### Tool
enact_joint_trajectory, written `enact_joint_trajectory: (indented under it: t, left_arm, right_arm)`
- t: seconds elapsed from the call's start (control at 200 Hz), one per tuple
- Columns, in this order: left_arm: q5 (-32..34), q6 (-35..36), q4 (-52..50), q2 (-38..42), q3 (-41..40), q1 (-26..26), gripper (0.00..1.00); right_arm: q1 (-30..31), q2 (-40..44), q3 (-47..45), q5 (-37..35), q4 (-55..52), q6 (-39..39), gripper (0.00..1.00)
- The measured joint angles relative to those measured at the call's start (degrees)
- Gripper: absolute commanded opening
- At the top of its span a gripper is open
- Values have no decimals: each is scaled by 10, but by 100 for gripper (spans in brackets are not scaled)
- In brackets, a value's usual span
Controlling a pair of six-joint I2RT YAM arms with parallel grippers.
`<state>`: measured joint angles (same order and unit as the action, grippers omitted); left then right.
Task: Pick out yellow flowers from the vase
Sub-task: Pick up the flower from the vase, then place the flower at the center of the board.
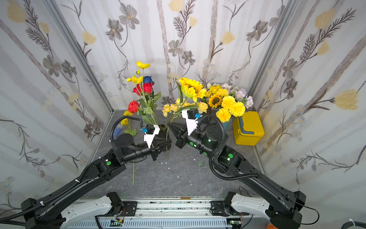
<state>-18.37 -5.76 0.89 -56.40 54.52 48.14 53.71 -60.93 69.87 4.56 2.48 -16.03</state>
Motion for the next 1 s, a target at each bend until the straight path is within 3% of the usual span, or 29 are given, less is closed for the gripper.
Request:
enact_joint_trajectory:
  t: [0.12, 0.245, 0.39, 0.535, 0.764, 1.004]
  left_arm:
    - [16, 0, -12, -3, 3, 0, 0]
    - [51, -6, -14, 5, 3, -1, 0]
    - [103, -23, -26, 14, 4, -10, 0]
    - [173, -40, -100, 25, 56, -21, 0]
    - [324, -65, -237, 131, 105, -57, 0]
    - [499, -126, -321, 191, 105, -75, 0]
  right_arm:
    - [0, 4, -12, -6, 9, 0, 23]
    - [0, 17, -26, -14, 17, 1, 76]
    - [1, 42, -51, -35, 29, 12, 97]
    - [0, 87, -85, -80, 27, 33, 100]
    - [-1, 171, -163, -172, 15, 75, 100]
    - [-5, 193, -193, -246, 16, 86, 100]
